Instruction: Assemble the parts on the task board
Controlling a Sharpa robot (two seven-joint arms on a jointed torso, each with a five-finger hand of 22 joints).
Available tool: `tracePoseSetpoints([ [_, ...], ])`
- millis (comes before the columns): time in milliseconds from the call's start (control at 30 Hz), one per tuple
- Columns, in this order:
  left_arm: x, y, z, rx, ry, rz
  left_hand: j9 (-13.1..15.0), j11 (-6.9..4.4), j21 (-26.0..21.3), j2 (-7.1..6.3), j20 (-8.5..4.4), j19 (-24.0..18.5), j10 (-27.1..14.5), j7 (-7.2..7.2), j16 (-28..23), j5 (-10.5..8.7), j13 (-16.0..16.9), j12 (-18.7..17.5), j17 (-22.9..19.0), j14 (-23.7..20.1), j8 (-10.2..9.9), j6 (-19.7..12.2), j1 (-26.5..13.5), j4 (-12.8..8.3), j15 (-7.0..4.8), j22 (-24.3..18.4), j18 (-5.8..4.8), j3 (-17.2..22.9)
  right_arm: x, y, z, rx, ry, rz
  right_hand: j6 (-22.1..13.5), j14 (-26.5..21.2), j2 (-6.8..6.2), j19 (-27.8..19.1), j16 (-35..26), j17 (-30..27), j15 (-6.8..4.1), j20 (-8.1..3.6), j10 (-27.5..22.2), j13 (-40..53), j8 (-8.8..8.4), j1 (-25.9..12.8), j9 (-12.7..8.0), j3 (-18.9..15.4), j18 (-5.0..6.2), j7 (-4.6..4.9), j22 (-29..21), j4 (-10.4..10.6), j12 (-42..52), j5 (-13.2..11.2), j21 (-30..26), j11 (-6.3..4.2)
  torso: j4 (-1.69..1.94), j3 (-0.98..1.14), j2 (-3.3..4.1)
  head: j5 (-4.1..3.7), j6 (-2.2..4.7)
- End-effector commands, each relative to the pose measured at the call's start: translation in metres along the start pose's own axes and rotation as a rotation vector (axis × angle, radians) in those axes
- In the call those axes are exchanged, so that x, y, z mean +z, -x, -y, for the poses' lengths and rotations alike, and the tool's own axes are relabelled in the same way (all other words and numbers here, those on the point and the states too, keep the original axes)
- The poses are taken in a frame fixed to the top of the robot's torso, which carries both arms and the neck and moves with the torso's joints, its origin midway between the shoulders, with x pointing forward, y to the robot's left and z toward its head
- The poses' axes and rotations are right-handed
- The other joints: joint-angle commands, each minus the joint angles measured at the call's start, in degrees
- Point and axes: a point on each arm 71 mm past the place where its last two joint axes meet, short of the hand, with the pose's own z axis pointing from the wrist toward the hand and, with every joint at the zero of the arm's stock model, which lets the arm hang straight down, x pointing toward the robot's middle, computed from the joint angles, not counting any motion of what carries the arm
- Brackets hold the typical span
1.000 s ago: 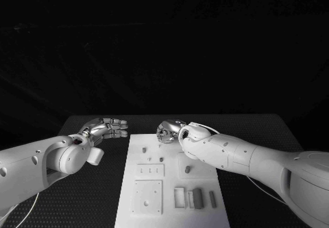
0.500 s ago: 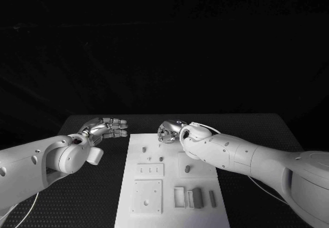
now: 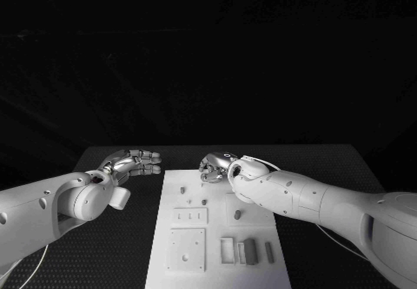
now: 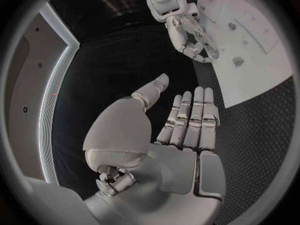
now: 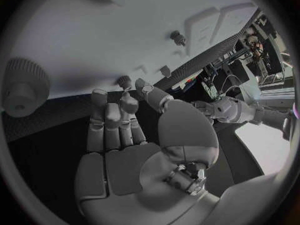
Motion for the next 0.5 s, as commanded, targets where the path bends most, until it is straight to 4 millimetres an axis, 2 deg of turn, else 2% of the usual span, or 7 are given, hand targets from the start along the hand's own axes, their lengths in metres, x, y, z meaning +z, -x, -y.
tracePoseSetpoints([
  [33, -0.001, 0.002, 0.001, -0.002, -0.009, -0.006, -0.1, 0.11, -0.4, 0.05, 0.16, 0.4, 0.0, 0.16, -0.2, -0.34, -0.1, -0.3, 0.1, 0.2, -0.4, -0.1, -0.5, -0.1, 0.06, 0.0, -0.18, -0.3, -0.004, 0.005, -0.001, 0.017, 0.017, 0.051, -1.4, -0.3, -1.33, -0.2, 0.0, 0.0, 0.38, 0.12, -0.4, 0.1, -0.69, -0.7, -0.2, -1.6, 0.83, 0.39, 0.9, 0.0, -0.1, -0.1, 0.0, 0.31, -0.10, -0.03, -0.02, -0.11, 0.37],
  [200, -0.003, 0.005, 0.001, 0.001, -0.013, 0.005, -0.1, 0.11, -0.4, 0.02, 0.16, 0.4, 0.0, 0.15, -0.2, -0.34, -0.1, -0.3, 0.1, 0.2, -0.4, -0.1, -0.5, -0.1, 0.05, 0.0, -0.18, -0.3, -0.007, 0.022, -0.004, 0.070, 0.040, 0.073, -1.9, -0.3, -2.92, -0.2, 0.3, 0.1, 0.76, 0.21, -0.6, 0.3, -0.82, -2.3, -0.3, -4.6, 0.83, 0.71, 1.0, 0.2, 0.3, -0.1, 0.1, 0.64, -0.29, 0.08, 0.01, -0.23, 0.95],
  [267, -0.003, 0.006, 0.001, 0.002, -0.015, 0.008, -0.1, 0.10, -0.4, 0.01, 0.15, 0.4, 0.1, 0.14, -0.2, -0.34, -0.1, -0.3, 0.1, 0.2, -0.4, 0.0, -0.4, -0.1, 0.03, 0.0, -0.17, -0.3, -0.010, 0.032, -0.003, 0.083, 0.043, 0.084, -1.6, -0.4, -2.78, -0.2, 0.5, 0.1, 0.74, 0.10, -0.7, 0.4, -0.60, -2.7, -0.2, -6.1, 0.83, 0.65, 1.0, 0.1, 0.6, -0.1, 0.2, 0.58, -0.32, 0.11, 0.00, -0.39, 1.35],
  [367, -0.003, 0.007, 0.001, 0.005, -0.018, 0.008, -0.1, 0.09, -0.4, -0.01, 0.15, 0.4, 0.1, 0.12, -0.2, -0.34, -0.1, -0.3, 0.1, 0.2, -0.4, 0.0, -0.4, -0.1, 0.02, 0.0, -0.16, -0.2, -0.013, 0.048, 0.002, 0.080, 0.043, 0.093, -1.5, -0.5, -2.71, -0.3, 0.6, 0.1, 0.67, -0.02, -0.9, 0.5, -0.46, -2.3, -0.1, -6.9, 0.83, 0.58, 0.9, 0.0, 0.7, -0.1, 0.1, 0.51, -0.54, 0.18, 0.02, -0.32, 1.60],
  [500, -0.003, 0.009, 0.001, 0.007, -0.019, 0.012, -0.1, 0.09, -0.4, -0.02, 0.15, 0.4, 0.1, 0.10, -0.2, -0.34, -0.1, -0.3, 0.1, 0.2, -0.4, 0.0, -0.4, -0.1, 0.02, 0.0, -0.16, -0.2, -0.022, 0.070, 0.018, 0.049, 0.026, 0.090, -1.4, -0.5, -2.78, -0.3, 0.7, 0.1, 0.61, -0.08, -0.9, 0.5, -0.34, -2.0, -0.1, -7.4, 0.83, 0.52, 0.9, 0.0, 0.8, -0.1, 0.1, 0.45, -0.73, 0.23, -0.07, -0.36, 1.98],
])
